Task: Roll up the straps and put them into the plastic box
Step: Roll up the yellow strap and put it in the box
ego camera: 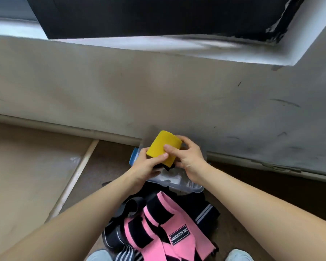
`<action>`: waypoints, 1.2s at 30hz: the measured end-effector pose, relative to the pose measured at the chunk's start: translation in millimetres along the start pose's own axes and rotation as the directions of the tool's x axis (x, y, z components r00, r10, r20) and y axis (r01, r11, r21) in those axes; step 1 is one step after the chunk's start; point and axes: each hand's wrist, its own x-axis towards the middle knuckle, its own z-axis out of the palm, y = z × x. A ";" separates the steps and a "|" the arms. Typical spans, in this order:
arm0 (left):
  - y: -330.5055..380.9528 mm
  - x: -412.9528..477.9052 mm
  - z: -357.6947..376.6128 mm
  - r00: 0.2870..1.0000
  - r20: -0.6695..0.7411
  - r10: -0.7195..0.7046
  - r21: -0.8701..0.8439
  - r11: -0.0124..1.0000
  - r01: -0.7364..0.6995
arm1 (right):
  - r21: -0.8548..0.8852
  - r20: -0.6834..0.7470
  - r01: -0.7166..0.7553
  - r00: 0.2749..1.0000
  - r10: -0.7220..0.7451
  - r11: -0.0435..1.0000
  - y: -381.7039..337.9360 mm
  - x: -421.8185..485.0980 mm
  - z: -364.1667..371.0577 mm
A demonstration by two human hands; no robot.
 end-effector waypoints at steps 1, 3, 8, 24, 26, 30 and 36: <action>-8.7 4.1 -4.7 1.000 -0.008 -0.009 0.059 0.998 0.010 | -0.040 0.004 -0.002 1.000 0.002 0.999 10.4 5.5 -1.7; -23.0 11.0 -14.3 0.999 -0.046 0.024 0.175 0.984 -0.016 | -0.078 0.012 -0.024 1.000 0.025 0.997 27.9 15.4 -2.7; -47.3 26.3 -37.1 0.941 -0.205 0.269 0.461 0.875 -0.150 | -0.135 0.012 -0.083 0.996 0.085 0.987 66.7 48.9 1.5; -96.1 41.7 -55.3 0.926 -0.151 0.345 0.852 0.520 -0.055 | -0.444 0.016 -0.010 1.000 0.019 0.896 148.2 127.2 27.9; -98.2 41.5 -55.6 0.923 -0.152 0.354 0.851 0.522 -0.060 | -0.538 0.088 0.041 0.996 0.008 0.842 153.6 130.6 29.4; -101.1 43.6 -58.0 0.916 -0.159 0.369 0.838 0.541 -0.073 | -0.628 0.170 0.091 0.985 0.022 0.773 152.8 135.8 20.8; -104.2 44.5 -59.8 0.915 -0.161 0.371 0.827 0.556 -0.080 | -0.708 0.253 0.189 0.967 -0.005 0.680 149.9 132.0 6.7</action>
